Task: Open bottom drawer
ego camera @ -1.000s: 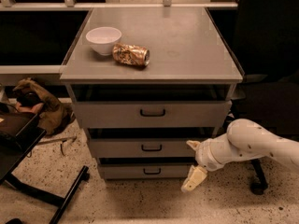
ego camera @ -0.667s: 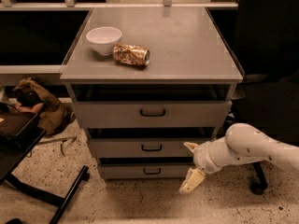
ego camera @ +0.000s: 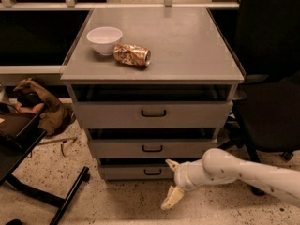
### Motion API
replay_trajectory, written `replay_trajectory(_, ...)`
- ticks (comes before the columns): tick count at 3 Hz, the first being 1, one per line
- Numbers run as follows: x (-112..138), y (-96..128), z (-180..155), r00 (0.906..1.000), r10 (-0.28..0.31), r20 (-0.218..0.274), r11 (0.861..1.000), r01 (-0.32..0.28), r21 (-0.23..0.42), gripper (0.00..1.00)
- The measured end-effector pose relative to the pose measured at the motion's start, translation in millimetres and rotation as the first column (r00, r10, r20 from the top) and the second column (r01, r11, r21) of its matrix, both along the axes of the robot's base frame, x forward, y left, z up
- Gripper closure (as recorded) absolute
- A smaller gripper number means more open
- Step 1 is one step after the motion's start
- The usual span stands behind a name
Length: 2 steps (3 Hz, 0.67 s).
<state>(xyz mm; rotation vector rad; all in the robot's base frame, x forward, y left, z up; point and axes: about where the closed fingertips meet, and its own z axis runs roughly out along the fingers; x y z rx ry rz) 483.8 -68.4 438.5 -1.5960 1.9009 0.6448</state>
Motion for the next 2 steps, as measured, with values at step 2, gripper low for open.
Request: replay_trajectory(2, 19.6, 13.3, -92.7, 0.9909, -0.118, 0.064, 0.993, 0.119, -0.007, 0.0)
